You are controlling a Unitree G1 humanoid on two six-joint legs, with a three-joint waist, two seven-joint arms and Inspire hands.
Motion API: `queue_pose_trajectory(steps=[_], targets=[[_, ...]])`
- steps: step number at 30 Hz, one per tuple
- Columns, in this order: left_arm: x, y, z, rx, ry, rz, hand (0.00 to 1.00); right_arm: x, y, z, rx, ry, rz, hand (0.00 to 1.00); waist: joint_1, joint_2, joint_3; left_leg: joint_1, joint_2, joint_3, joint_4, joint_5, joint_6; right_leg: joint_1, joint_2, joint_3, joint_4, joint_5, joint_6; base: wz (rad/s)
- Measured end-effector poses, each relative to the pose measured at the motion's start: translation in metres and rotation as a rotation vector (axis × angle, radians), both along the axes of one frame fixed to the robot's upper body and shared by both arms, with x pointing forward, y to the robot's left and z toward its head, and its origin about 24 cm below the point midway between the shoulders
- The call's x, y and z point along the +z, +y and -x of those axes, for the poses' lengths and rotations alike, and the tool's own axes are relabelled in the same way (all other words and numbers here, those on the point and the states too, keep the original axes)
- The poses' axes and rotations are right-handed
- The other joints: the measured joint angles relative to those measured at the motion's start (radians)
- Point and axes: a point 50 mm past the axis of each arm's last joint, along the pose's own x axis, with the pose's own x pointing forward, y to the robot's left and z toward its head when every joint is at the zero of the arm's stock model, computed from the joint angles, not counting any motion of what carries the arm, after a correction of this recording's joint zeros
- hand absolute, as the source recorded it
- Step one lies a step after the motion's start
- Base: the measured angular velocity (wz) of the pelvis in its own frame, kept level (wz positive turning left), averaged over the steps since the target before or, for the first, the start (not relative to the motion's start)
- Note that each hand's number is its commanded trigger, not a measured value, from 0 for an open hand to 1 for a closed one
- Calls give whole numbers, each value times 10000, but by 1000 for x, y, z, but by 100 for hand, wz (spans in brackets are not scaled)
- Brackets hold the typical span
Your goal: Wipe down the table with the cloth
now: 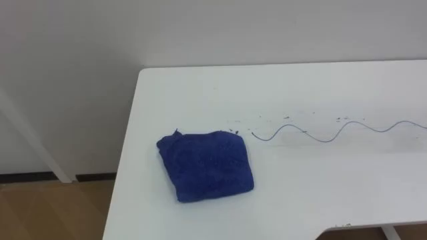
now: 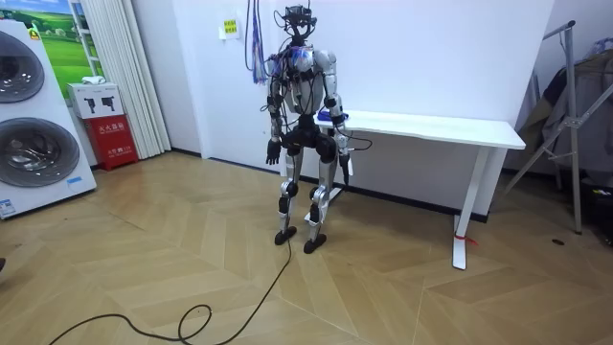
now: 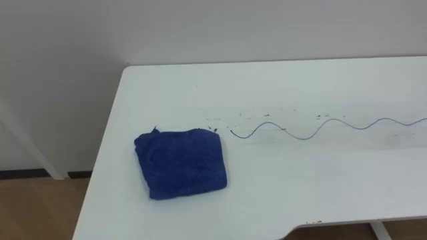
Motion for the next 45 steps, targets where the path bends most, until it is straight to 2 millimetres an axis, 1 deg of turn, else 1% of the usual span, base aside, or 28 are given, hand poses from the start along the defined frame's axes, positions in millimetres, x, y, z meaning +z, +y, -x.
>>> queue_pose_trajectory(steps=[10, 17, 19, 23, 25, 26, 27, 28, 29, 30, 31, 32, 34, 35, 36, 37, 38, 39, 40, 41, 43, 44, 45], targets=[[1, 2, -2, 180, -333, -233, 0, 0, -1, -1, -272, -124, 45, 0, 12, -47, -2, 14, -10, -1, 1, 0, 0, 0, -9, -2, 3, -11, 21, 0], [2, 4, 3, 380, -193, -449, 0, 0, 1, 1, -1121, -179, 9, 0, 39, -170, 3, 1, -2, 238, -11, 0, 0, -27, -7, 72, 8, -12, 23, -2], [2, 5, 5, 451, -165, -476, 0, 0, -1, 5, -2015, -252, 82, 0, 5, -195, -3, 35, -5, 252, -11, 0, 0, -20, -13, 79, -3, -11, 24, -2], [4, 13, 6, 1182, -319, -667, 0, 2, -5, 18, -4701, -471, 600, 0, -100, -229, 15, 70, -8, 257, -13, -2, 2, 26, -18, 73, -17, -9, 27, 1], [5, 16, 7, 1476, -381, -757, 0, 3, -8, 23, -6094, -664, 999, 0, -262, -223, 18, 63, -8, 251, -11, -4, 4, 28, -22, 44, -17, -15, 32, 2], [6, 19, 7, 1670, -440, -826, 0, 4, -11, 27, -7111, -792, 1305, 0, -362, -223, 22, 60, -7, 250, -11, -4, 4, 24, -20, 48, -17, -17, 33, 0], [7, 22, 9, 1867, -472, -920, 0, 5, -15, 30, -8068, -871, 1656, 0, -543, -231, 23, 69, -4, 261, -19, -4, 4, 18, -10, 69, -15, -25, 40, -3], [8, 25, 11, 2112, -504, -1020, 0, 7, -22, 33, -9142, -1040, 2054, 0, -639, -230, 23, 78, -1, 273, -21, -4, 4, 12, 2, 120, -15, -25, 41, -6], [9, 28, 12, 2294, -546, -1082, 0, 9, -27, 35, -9692, -1141, 2264, 0, -682, -234, 23, 78, -1, 274, -22, -4, 5, 6, 11, 155, -13, -26, 43, -11], [11, 33, 14, 2546, -634, -1238, 0, 12, -36, 36, -10472, -1391, 2696, 0, -738, -243, 24, 46, 0, 264, -23, -16, 23, -17, 20, 184, -8, -32, 47, -8], [12, 36, 15, 2621, -668, -1333, 0, 14, -42, 38, -10756, -1469, 2968, 0, -775, -257, 16, 8, 1, 268, -22, -24, 37, -40, 29, 218, -5, -32, 48, -12], [14, 40, 16, 2696, -789, -1523, 0, 18, -54, 40, -11152, -1634, 3528, 0, -795, -314, 2, 2, -1, 282, -21, -24, 37, -77, 38, 311, 13, -27, 54, -16], [18, 50, 18, 2644, -873, -1861, 0, 26, -75, 37, -11569, -2107, 4574, 0, -798, -405, 17, -1, -4, 323, -19, -24, 37, -111, 31, 331, 19, 2, 61, -13], [19, 52, 17, 2622, -912, -1910, 0, 28, -80, 34, -11634, -2276, 4773, 0, -797, -450, 18, -3, -6, 338, -19, -24, 37, -121, 31, 336, 21, 6, 66, -4], [20, 55, 16, 2578, -1009, -2002, 0, 32, -91, 25, -11774, -2737, 5109, 0, -810, -555, 10, -2, -15, 345, -19, -23, 38, -170, 30, 359, 27, 10, 73, -3], [21, 57, 14, 2556, -1087, -2055, 0, 34, -96, 18, -11872, -3044, 5244, 0, -816, -599, 18, -8, -17, 351, -19, -23, 38, -192, 36, 386, 31, 16, 82, -7], [21, 58, 11, 2541, -1228, -2154, 0, 38, -107, 1, -11906, -3638, 5516, 0, -808, -677, 45, -13, -17, 382, -21, -23, 38, -210, 68, 498, 13, 31, 108, -12], [22, 59, 8, 2497, -1367, -2214, 0, 43, -116, -18, -11777, -4404, 5753, 0, -761, -758, 43, -42, -4, 480, -21, -24, 39, -262, 87, 564, 22, 54, 116, -16], [22, 59, 7, 2462, -1417, -2231, 0, 47, -119, -29, -11668, -4900, 5799, 0, -744, -798, 36, -67, 2, 539, -19, -24, 40, -305, 86, 566, 35, 68, 107, -20], [22, 59, 8, 2413, -1416, -2226, 0, 55, -127, -55, -11407, -5991, 5772, 0, -743, -845, 35, -136, 8, 549, -5, -25, 41, -387, 80, 550, 28, 124, 102, -14], [21, 56, 1, 2075, -1578, -2105, 0, 79, -139, -99, -10691, -8169, 5935, 0, -751, -867, 40, -308, 3, 549, -1, -29, 49, -551, 80, 549, 4, 195, 133, -4], [21, 55, -1, 1957, -1616, -2085, 0, 86, -141, -109, -10440, -8690, 6010, 0, -750, -853, 32, -348, 3, 554, 1, -30, 49, -583, 83, 551, -1, 204, 140, 4], [20, 53, -3, 1790, -1670, -2093, 0, 99, -143, -127, -9564, -9623, 6236, 0, -720, -787, 11, -377, 2, 564, 0, -30, 50, -616, 86, 561, -9, 226, 141, 0]])
